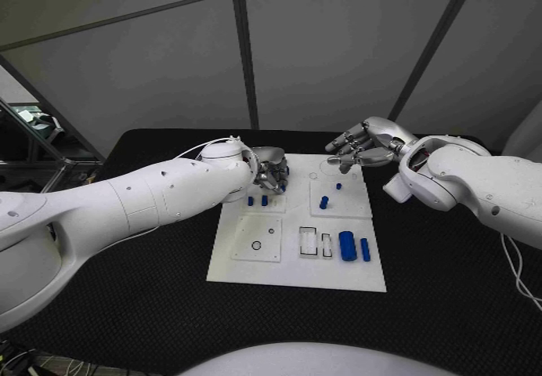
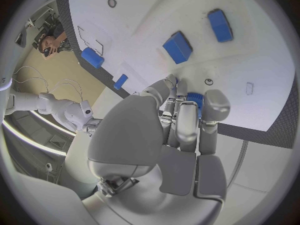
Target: Assemble the parts on the task board
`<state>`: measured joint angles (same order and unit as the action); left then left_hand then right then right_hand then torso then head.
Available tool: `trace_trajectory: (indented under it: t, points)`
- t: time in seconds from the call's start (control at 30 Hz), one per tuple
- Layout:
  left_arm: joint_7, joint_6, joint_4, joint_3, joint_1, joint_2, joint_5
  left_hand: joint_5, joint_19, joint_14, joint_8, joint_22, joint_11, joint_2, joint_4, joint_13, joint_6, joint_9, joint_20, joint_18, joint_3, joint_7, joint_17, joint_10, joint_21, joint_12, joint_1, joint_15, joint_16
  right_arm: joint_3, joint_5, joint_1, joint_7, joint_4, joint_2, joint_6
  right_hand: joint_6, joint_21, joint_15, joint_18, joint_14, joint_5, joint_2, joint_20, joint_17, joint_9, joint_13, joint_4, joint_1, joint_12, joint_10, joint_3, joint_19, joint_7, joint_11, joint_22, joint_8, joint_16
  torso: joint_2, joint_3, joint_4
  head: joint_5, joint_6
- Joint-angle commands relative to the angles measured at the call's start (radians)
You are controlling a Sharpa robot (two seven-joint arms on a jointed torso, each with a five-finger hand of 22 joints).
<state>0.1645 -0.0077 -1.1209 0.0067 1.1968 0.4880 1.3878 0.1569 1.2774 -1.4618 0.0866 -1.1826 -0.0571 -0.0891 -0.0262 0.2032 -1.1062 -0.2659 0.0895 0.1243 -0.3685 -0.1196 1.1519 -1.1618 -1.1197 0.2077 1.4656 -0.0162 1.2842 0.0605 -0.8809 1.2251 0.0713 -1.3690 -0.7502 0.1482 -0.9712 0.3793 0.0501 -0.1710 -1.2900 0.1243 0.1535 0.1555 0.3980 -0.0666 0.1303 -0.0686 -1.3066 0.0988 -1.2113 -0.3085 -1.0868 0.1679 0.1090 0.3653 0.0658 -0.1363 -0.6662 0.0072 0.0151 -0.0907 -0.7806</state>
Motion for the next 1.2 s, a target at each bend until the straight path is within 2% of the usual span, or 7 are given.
trace_trajectory:
  t: [0.03, 0.2, 0.47, 0.6, 0.77, 0.87, 1.2]
  points:
    - [-0.021, -0.033, -0.018, 0.001, 0.000, 0.013, -0.024, 0.001, 0.002, -0.017, -0.007, -0.001, -0.001, 0.001, 0.000, -0.003, -0.007, 0.002, 0.000, -0.008, -0.007, -0.003, 0.000, -0.007, -0.003, -0.007, -0.015, -0.003, 0.006, 0.001, 0.000, 0.002, 0.009, -0.002, -0.001, -0.005, -0.004, -0.003, 0.000, -0.011, -0.009, 0.005, -0.005, 0.001, -0.001, -0.001, -0.001, 0.001, 0.007, -0.007, -0.007, 0.003, -0.008, 0.004, -0.002, -0.001, -0.001, 0.007, 0.001, -0.0007, -0.0005, 0.001, 0.002]
    - [-0.019, -0.047, -0.052, 0.008, 0.000, 0.043, -0.032, 0.001, 0.001, -0.018, -0.008, -0.001, -0.002, -0.001, 0.001, -0.005, -0.010, 0.003, 0.000, -0.008, -0.009, -0.003, -0.001, -0.009, -0.003, -0.008, -0.022, -0.003, 0.007, 0.001, 0.000, 0.002, 0.010, 0.000, -0.003, -0.005, -0.004, -0.003, 0.000, -0.011, -0.009, 0.005, -0.005, 0.001, -0.001, -0.001, -0.001, 0.001, 0.007, -0.007, -0.007, 0.003, -0.008, 0.004, -0.002, -0.001, -0.001, 0.007, 0.002, -0.0003, -0.0013, 0.000, 0.005]
    - [-0.005, -0.046, -0.103, 0.052, -0.002, 0.095, -0.035, -0.001, 0.000, -0.018, -0.008, -0.001, -0.002, -0.003, 0.001, -0.008, -0.012, 0.004, 0.000, -0.007, -0.012, -0.003, -0.002, -0.010, -0.001, -0.009, -0.029, -0.002, 0.007, 0.001, 0.000, 0.002, 0.011, 0.004, -0.008, -0.004, -0.004, -0.003, 0.000, -0.011, -0.009, 0.005, -0.005, 0.001, -0.001, -0.001, -0.001, 0.001, 0.007, -0.007, -0.007, 0.003, -0.008, 0.004, -0.002, -0.001, -0.001, 0.007, 0.001, -0.0004, 0.0001, -0.002, 0.010]
    - [0.004, -0.040, -0.120, 0.066, -0.002, 0.125, -0.042, -0.002, -0.001, -0.018, -0.009, -0.001, -0.002, -0.005, 0.001, -0.009, -0.013, 0.004, 0.001, -0.007, -0.013, -0.003, -0.002, -0.012, -0.001, -0.010, -0.032, -0.002, 0.008, 0.001, 0.000, 0.002, 0.011, 0.008, -0.010, -0.004, -0.004, -0.003, 0.000, -0.011, -0.009, 0.005, -0.005, 0.001, -0.001, -0.001, -0.001, 0.001, 0.007, -0.007, -0.007, 0.003, -0.008, 0.004, -0.002, -0.001, -0.001, 0.007, 0.002, -0.0009, -0.0010, -0.004, 0.013]
    - [0.017, -0.027, -0.121, 0.072, -0.003, 0.148, -0.060, -0.003, -0.001, -0.018, -0.009, -0.001, -0.001, -0.006, 0.000, -0.010, -0.015, 0.004, 0.001, -0.007, -0.014, -0.003, -0.004, -0.013, -0.001, -0.010, -0.034, -0.002, 0.007, 0.001, 0.000, 0.002, 0.011, 0.011, -0.010, -0.004, -0.004, -0.003, 0.000, -0.011, -0.009, 0.005, -0.005, 0.001, -0.001, -0.001, -0.001, 0.001, 0.007, -0.007, -0.007, 0.003, -0.008, 0.004, -0.002, -0.001, -0.001, 0.007, 0.001, 0.0004, -0.0016, -0.009, 0.018]
    - [0.023, -0.018, -0.117, 0.073, -0.003, 0.155, -0.065, -0.003, -0.001, -0.018, -0.009, -0.001, -0.001, -0.006, 0.000, -0.010, -0.015, 0.004, 0.001, -0.007, -0.014, -0.003, -0.004, -0.013, -0.001, -0.010, -0.034, -0.002, 0.007, 0.001, 0.000, 0.002, 0.011, 0.013, -0.009, -0.004, -0.004, -0.003, 0.000, -0.011, -0.009, 0.005, -0.005, 0.001, -0.001, -0.001, -0.001, 0.001, 0.007, -0.007, -0.007, 0.003, -0.008, 0.004, -0.002, -0.001, -0.001, 0.007, 0.001, -0.0012, -0.0003, -0.009, 0.023]
    - [0.029, 0.015, -0.098, 0.072, -0.009, 0.159, -0.075, -0.016, -0.005, -0.015, -0.012, 0.002, -0.001, -0.013, 0.003, -0.015, -0.017, 0.006, 0.001, -0.006, -0.017, -0.002, -0.013, -0.016, 0.006, -0.012, -0.050, -0.002, 0.003, 0.000, 0.000, 0.002, 0.009, 0.015, -0.008, -0.008, -0.004, -0.003, 0.000, -0.011, -0.010, 0.005, -0.005, 0.001, -0.001, -0.001, -0.001, 0.001, 0.007, -0.007, -0.007, 0.003, -0.008, 0.004, -0.002, -0.001, -0.001, 0.007, 0.000, -0.0006, -0.0005, -0.011, 0.019]
